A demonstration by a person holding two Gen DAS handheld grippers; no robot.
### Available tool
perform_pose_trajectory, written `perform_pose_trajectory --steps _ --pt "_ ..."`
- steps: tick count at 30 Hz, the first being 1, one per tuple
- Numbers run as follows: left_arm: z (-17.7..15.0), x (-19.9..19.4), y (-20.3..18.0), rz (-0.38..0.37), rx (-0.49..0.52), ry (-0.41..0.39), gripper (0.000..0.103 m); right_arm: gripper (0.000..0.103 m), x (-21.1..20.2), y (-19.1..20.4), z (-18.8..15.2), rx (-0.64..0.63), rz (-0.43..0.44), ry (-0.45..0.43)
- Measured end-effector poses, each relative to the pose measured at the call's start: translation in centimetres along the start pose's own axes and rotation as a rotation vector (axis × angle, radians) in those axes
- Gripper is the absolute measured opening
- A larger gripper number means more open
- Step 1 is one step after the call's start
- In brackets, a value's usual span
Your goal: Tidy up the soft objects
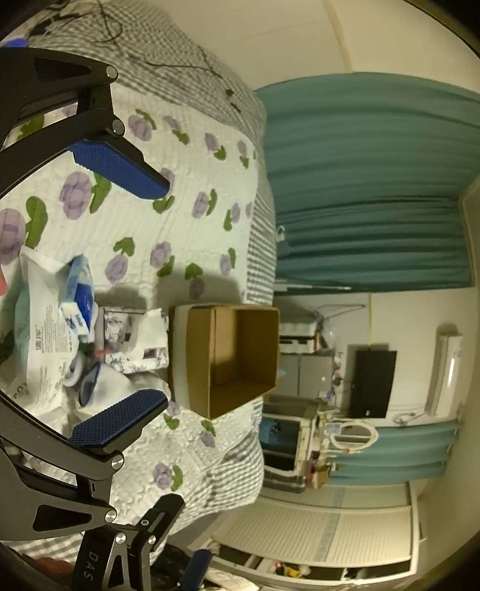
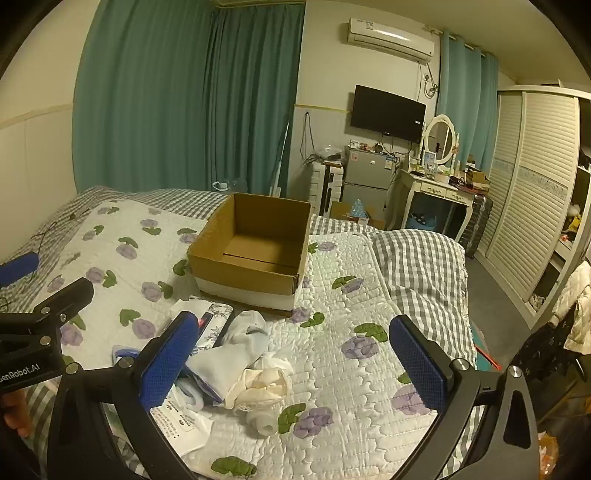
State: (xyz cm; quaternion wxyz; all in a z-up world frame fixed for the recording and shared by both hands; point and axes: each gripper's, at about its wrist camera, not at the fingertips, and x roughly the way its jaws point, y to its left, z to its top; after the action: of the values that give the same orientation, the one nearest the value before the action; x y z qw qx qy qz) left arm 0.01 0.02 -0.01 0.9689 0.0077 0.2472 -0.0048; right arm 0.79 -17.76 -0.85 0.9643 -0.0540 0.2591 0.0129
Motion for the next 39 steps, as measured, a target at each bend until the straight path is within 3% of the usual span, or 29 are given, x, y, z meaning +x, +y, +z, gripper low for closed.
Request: perform_pose_trajectory --steps 39 --pt "-0.01 -0.01 -0.01 0.008 0.007 0.007 0.103 0.103 0.11 0.11 -0.01 -0.003 -0.002 0.001"
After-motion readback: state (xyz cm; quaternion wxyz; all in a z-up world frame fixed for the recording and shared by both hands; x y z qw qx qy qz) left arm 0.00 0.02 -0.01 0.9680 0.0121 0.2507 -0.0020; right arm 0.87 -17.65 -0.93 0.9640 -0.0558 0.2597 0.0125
